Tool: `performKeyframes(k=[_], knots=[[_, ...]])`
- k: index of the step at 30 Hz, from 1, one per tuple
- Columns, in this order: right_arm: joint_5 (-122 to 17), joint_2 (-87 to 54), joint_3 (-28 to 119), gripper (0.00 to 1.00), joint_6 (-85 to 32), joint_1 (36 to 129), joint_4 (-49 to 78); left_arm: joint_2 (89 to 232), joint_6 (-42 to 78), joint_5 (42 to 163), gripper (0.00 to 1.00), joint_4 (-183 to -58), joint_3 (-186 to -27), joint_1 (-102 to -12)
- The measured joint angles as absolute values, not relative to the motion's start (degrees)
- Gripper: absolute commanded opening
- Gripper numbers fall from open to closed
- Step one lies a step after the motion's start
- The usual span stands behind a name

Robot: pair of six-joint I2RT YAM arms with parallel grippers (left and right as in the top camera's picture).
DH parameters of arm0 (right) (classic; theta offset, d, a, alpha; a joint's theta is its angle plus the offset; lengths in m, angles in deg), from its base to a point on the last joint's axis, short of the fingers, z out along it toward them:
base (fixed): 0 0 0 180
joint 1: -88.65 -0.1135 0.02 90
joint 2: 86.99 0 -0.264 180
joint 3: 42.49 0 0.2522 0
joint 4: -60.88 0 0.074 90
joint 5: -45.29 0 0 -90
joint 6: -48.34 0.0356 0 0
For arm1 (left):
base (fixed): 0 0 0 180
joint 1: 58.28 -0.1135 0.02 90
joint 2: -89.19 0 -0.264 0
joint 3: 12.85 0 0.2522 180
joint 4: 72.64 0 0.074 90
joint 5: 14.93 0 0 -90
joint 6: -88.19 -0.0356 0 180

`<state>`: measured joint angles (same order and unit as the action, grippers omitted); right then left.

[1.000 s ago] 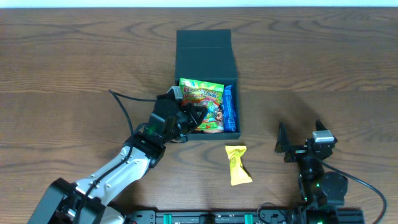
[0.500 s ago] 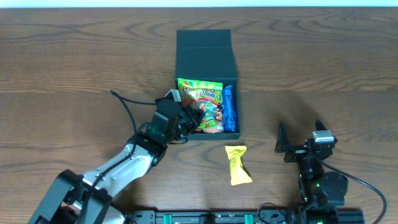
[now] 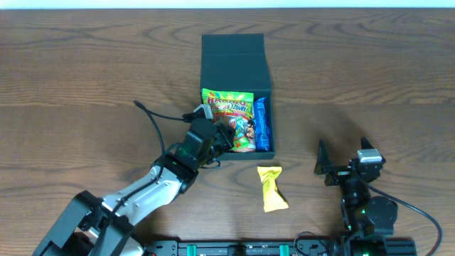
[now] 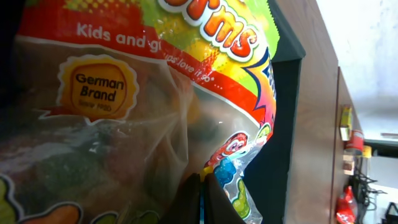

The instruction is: Pack container

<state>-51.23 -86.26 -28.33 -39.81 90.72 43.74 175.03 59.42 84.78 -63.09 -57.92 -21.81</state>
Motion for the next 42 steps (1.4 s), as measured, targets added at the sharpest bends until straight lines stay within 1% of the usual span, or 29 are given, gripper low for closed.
performKeyframes(k=[5, 7, 9, 13, 16, 18, 24, 33, 42], knots=[[-51.23, -86.26, -28.33, 0.99, -39.81, 90.72, 43.72, 175.01, 58.04, 84.04, 0.06, -59.13, -58.08, -21.59], [-51.23, -86.26, -28.33, 0.99, -39.81, 90.72, 43.74, 174.97, 56.21, 84.04, 0.06, -59.87, -59.08, -21.66], [-51.23, -86.26, -28.33, 0.99, -39.81, 90.72, 43.74, 174.77, 52.56, 84.02, 0.06, -64.53, -62.45, -21.74], [-51.21, -86.26, -28.33, 0.99, -39.81, 90.72, 43.76, 174.73, 43.14, 83.58, 0.05, -78.45, -72.59, -21.81], [-51.25, -86.26, -28.33, 0.99, -39.81, 90.72, 43.72, 176.02, 36.80, 83.60, 0.06, -81.18, -78.62, -21.92], [-51.23, -86.26, -28.33, 0.99, -39.81, 90.72, 43.74, 177.55, 34.70, 83.60, 0.06, -81.36, -79.58, -22.01], [-51.23, -86.26, -28.33, 0.99, -39.81, 90.72, 43.74, 181.35, 33.50, 83.58, 0.06, -83.02, -79.56, -22.07], [-51.23, -86.26, -28.33, 0.99, -39.81, 90.72, 43.72, 187.10, 32.82, 83.60, 0.06, -81.73, -79.56, -22.05], [-51.23, -86.26, -28.33, 0.99, -39.81, 90.72, 43.74, 185.87, 32.60, 82.73, 0.06, -81.56, -79.02, -22.05]])
